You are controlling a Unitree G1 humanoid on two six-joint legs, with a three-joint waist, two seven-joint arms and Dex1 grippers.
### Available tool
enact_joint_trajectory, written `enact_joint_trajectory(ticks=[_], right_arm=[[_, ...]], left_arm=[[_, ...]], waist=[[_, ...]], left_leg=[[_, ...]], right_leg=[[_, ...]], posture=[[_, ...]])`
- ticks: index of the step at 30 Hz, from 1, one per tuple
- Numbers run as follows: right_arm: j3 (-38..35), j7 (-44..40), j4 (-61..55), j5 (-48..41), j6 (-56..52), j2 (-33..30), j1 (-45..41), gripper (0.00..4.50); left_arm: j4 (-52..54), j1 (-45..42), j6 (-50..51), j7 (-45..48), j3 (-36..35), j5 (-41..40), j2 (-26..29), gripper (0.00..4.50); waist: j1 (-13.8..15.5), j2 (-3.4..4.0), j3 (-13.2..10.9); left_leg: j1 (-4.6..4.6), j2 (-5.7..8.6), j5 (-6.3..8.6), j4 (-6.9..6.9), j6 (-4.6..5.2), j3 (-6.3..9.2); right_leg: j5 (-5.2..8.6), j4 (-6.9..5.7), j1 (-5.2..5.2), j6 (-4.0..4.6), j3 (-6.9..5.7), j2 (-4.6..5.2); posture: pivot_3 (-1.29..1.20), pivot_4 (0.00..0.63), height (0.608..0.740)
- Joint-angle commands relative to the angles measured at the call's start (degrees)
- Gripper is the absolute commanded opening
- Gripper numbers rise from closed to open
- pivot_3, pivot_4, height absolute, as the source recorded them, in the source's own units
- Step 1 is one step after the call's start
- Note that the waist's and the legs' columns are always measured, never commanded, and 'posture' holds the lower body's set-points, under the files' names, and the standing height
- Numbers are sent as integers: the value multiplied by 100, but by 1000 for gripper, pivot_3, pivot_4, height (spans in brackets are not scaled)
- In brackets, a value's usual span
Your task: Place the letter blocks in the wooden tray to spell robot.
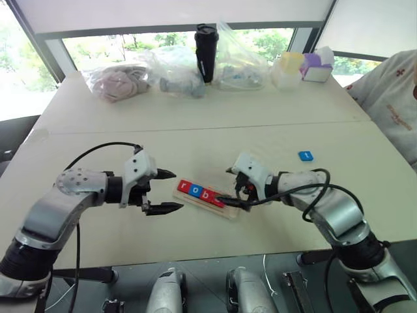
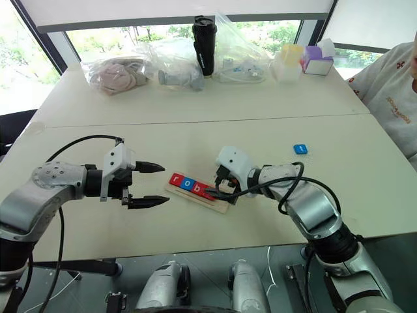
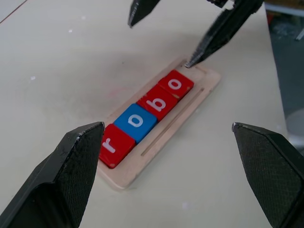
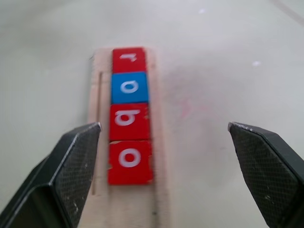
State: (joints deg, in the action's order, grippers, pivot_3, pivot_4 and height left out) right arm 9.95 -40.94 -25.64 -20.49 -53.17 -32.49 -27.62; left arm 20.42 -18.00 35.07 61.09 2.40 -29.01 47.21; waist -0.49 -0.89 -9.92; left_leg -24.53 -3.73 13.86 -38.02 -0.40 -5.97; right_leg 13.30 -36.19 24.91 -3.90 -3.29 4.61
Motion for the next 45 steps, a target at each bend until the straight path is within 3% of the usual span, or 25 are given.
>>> enact_joint_trajectory(ticks=[1,4,8,16,28,37,40,45], right_arm=[[-1620,238,-49,-739,-163,159,-176,4435],[-2495,543,337,-851,-245,16,-176,4435],[-2952,808,834,-621,-54,-351,39,4435],[-2566,1522,2381,330,877,-459,3,4435],[-1800,1385,6804,1289,3026,-398,-1499,4435],[-1765,1131,7866,1347,3424,-286,-1900,4435],[-1782,1199,7856,1350,3269,-258,-1890,3627],[-1856,1264,7329,1246,2896,-170,-1608,1193]], left_arm=[[166,-167,119,-76,-316,-308,-57,4500],[163,-201,146,-111,-345,-357,-76,4500],[122,-345,195,-143,-304,-436,-150,4500],[-49,-576,164,-45,-151,-385,-212,4500],[166,-468,232,-115,-186,-326,-111,4500],[315,-288,261,-253,-235,-362,-53,4500],[321,-273,259,-259,-233,-349,-36,4500],[315,-266,261,-255,-228,-346,-20,4500]], waist=[[7,0,0],[12,0,0],[0,0,0],[-46,2,0],[-50,3,0],[-55,3,0],[-63,3,0],[-30,3,1]], left_leg=[[0,1,0,0,0,0],[2,2,0,-1,0,-1],[2,3,0,0,0,-1],[6,2,-1,1,1,-4],[4,5,-1,4,1,-6],[7,4,-1,3,1,-5],[9,4,-2,3,0,-5],[14,3,-2,0,0,-3]], right_leg=[[-1,0,-1,-1,0,0],[-1,0,-5,-1,0,0],[0,1,-4,0,0,0],[-1,-2,-3,0,1,-4],[0,0,-3,-4,4,-5],[-8,-1,-7,-18,4,-5],[-9,-1,-8,-20,4,-5],[-9,-1,-17,-19,3,-5]], posture=[[0,150,740],[0,150,740],[0,150,740],[0,150,740],[0,150,740],[0,150,740],[0,150,740],[0,150,740]])
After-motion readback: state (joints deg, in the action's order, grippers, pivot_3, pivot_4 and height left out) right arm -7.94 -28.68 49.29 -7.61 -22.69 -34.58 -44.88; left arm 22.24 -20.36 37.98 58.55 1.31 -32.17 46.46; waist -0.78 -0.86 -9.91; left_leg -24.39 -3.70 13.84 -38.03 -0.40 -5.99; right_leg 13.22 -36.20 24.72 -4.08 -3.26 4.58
